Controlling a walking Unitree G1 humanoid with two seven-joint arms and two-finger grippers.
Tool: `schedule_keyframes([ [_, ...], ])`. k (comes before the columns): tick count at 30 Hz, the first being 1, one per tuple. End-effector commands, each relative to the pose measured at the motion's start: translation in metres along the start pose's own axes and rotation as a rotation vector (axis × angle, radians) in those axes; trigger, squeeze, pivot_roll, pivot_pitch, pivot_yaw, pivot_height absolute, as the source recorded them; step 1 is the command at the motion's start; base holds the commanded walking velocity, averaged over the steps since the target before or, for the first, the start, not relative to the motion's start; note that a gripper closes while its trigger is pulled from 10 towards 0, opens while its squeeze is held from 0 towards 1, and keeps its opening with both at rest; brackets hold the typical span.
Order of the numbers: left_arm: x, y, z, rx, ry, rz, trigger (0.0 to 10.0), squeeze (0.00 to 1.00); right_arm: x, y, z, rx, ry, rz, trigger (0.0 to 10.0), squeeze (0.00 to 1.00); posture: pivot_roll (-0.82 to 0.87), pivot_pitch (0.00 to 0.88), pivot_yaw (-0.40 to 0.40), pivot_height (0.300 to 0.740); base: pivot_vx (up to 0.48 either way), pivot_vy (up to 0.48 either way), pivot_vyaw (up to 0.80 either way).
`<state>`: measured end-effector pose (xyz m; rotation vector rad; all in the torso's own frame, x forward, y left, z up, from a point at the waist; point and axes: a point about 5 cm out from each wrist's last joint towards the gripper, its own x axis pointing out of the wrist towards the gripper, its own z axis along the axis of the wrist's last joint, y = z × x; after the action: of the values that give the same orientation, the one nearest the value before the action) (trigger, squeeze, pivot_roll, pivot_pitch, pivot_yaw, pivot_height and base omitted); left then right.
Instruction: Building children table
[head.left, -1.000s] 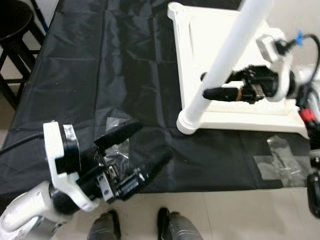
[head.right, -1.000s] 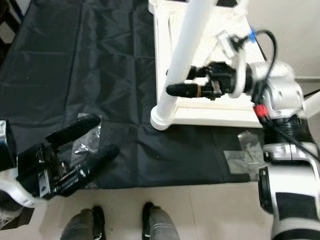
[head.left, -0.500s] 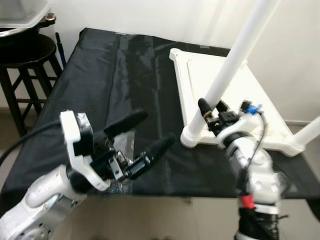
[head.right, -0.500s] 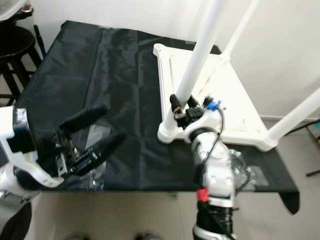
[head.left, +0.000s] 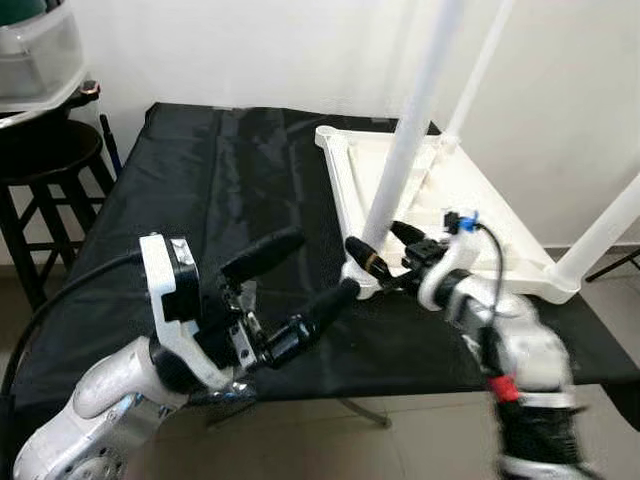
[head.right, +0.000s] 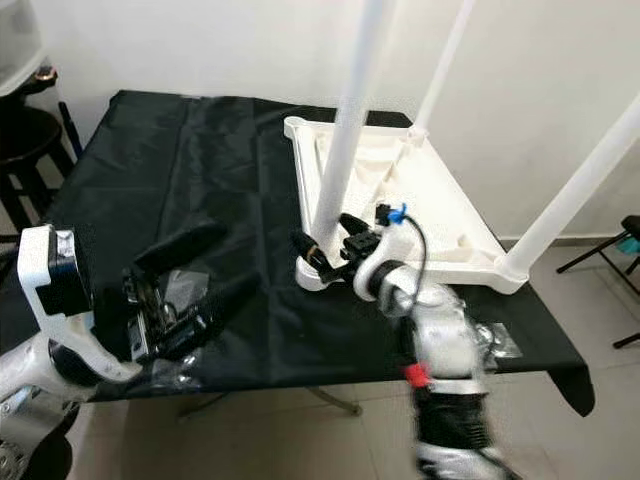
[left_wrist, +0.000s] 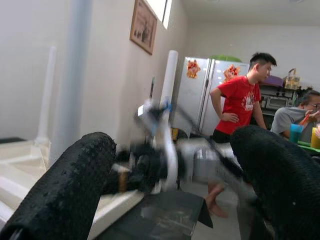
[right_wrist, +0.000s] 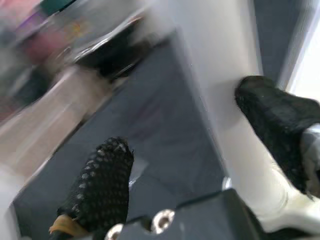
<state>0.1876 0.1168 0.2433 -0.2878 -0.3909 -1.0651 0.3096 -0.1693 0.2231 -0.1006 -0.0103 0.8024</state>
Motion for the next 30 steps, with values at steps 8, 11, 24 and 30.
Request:
schedule_keyframes([
  [8, -0.003, -0.013, -0.002, -0.034, 0.029, -0.001, 10.0, 0.00, -0.013, -0.033, 0.034, -0.153, -0.001, 0.256, 10.0, 1.00, -0.02, 0.157, -0.119, 0.740, 0.000, 0.000, 0.00],
  [11, -0.006, -0.021, 0.001, -0.047, 0.038, 0.008, 10.0, 0.00, -0.008, -0.058, 0.058, -0.229, 0.011, 0.257, 10.0, 1.00, 0.02, 0.208, -0.118, 0.740, 0.000, 0.000, 0.00],
  [24, -0.008, -0.032, 0.007, -0.057, 0.045, 0.016, 10.0, 0.00, -0.007, -0.065, 0.089, -0.251, 0.012, 0.382, 10.0, 1.00, 0.04, 0.250, -0.123, 0.740, 0.000, 0.000, 0.00],
  [30, -0.007, -0.042, 0.013, -0.073, 0.036, 0.020, 10.0, 0.00, 0.002, -0.064, 0.105, -0.258, -0.055, 0.443, 5.4, 0.80, 0.05, 0.301, -0.127, 0.740, 0.000, 0.000, 0.00],
])
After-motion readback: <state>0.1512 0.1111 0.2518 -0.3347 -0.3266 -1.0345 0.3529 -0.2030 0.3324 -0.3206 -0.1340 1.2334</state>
